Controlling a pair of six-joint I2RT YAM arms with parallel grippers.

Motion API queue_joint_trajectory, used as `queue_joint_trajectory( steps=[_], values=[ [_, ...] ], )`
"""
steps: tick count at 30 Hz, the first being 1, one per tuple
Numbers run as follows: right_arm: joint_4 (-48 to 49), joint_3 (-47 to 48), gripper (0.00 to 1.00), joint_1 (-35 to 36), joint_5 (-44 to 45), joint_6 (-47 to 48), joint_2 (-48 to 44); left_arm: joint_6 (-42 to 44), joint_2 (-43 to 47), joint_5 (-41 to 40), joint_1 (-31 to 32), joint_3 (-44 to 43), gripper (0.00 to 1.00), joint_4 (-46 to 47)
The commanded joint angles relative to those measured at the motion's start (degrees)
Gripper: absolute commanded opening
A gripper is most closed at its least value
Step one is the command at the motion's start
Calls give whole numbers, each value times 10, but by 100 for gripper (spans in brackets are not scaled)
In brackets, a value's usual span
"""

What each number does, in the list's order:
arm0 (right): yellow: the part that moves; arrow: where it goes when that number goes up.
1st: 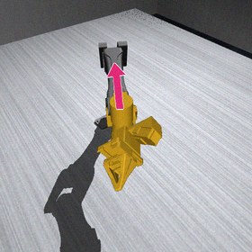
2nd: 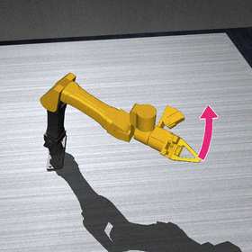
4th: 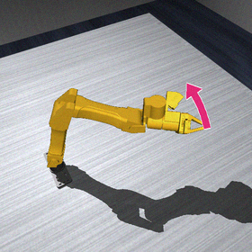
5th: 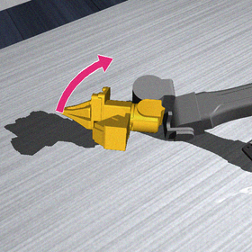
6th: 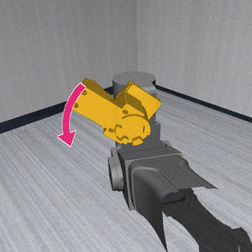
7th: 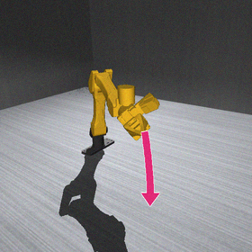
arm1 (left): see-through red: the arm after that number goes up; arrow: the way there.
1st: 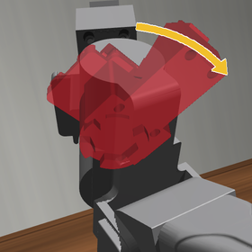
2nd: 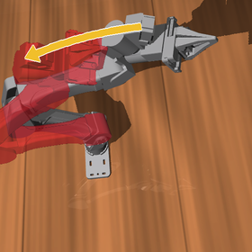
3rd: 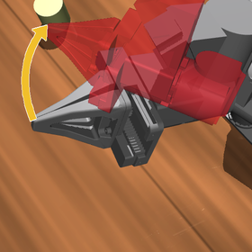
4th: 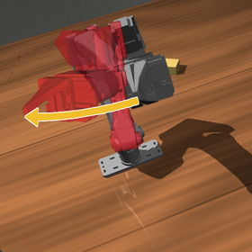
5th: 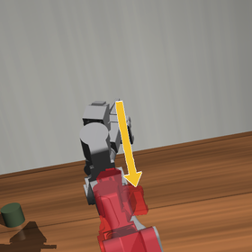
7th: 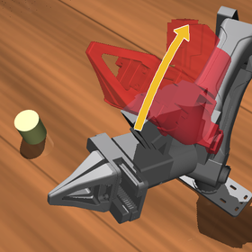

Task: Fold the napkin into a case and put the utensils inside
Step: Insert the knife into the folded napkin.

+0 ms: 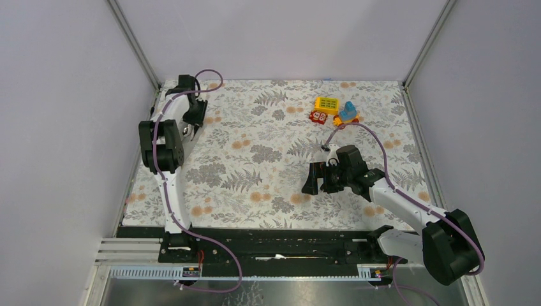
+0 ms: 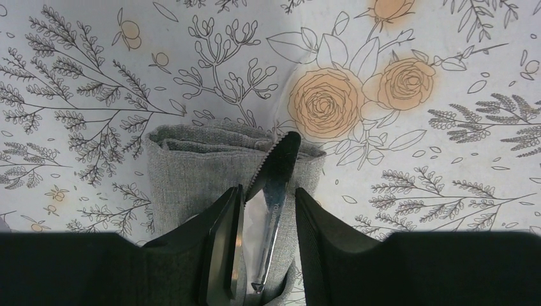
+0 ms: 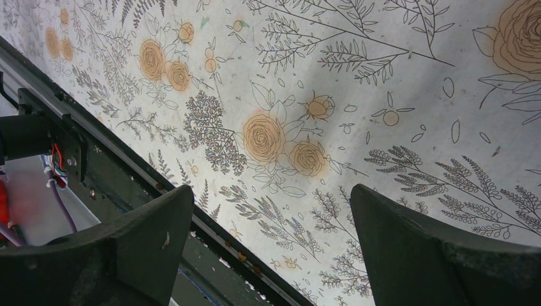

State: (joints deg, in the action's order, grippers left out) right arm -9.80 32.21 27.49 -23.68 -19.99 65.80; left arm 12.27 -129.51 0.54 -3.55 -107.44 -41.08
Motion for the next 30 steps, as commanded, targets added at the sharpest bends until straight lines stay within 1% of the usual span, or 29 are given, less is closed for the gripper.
queue_joint_trajectory(
  steps=[1,8,13,18,23,30],
  values=[
    [12,3,100,3,-7,2,0,13,-3,20,-3,-26,39,-6],
    [12,2,100,3,-8,2,-1,14,-8,16,-5,-25,38,-13],
    [12,1,100,2,-8,2,-2,11,-21,12,-7,-33,40,-18],
    [12,1,100,3,-8,2,-2,13,-25,15,-7,-38,40,-19],
    [13,2,100,2,-8,2,-2,12,-20,18,-7,-38,35,-22],
    [13,1,100,3,-10,3,-2,13,18,9,-7,-16,30,-17]
  ],
)
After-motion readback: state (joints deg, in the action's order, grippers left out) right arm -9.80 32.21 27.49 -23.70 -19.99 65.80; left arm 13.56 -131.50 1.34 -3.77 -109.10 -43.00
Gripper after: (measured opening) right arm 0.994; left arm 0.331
